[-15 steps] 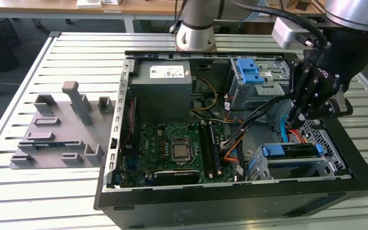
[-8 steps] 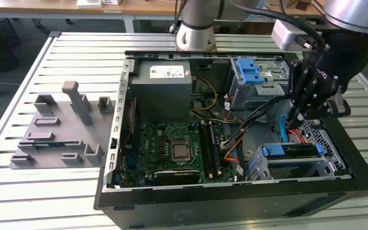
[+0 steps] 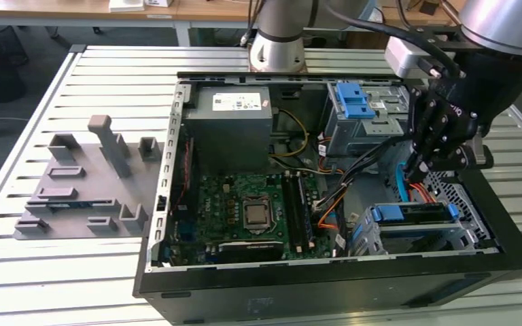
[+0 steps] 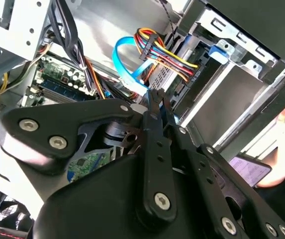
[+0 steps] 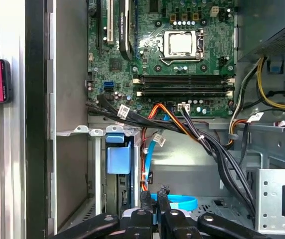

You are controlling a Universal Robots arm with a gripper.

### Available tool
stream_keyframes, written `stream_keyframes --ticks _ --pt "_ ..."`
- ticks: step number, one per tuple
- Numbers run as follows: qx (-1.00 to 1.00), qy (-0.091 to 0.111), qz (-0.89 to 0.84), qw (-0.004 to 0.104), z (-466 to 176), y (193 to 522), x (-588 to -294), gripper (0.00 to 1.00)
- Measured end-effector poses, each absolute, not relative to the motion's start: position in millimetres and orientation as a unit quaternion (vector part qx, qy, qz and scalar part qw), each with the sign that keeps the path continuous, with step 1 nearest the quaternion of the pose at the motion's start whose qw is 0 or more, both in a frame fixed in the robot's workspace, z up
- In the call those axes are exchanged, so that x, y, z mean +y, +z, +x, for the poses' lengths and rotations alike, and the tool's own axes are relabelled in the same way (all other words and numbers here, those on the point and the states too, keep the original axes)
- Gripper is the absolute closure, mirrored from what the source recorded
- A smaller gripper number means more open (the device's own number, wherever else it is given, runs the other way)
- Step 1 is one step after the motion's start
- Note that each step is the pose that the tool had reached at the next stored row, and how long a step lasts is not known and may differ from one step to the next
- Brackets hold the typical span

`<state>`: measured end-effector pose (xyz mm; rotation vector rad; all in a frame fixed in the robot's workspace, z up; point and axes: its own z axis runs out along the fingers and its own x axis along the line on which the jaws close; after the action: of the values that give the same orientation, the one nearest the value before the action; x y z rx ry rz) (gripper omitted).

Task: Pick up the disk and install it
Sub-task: 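Insert the second disk wire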

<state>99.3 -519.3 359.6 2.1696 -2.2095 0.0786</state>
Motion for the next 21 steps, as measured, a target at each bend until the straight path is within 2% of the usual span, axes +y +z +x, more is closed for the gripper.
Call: stream_keyframes --ticks 7,14,21 --pt "-0.713 0.024 0.700 0.021 99 351 -531 0.84" --pt "-0.714 0.006 0.701 0.003 99 346 -541 0.84" --pt "-0.714 0.005 0.701 0.002 99 345 -543 0.84"
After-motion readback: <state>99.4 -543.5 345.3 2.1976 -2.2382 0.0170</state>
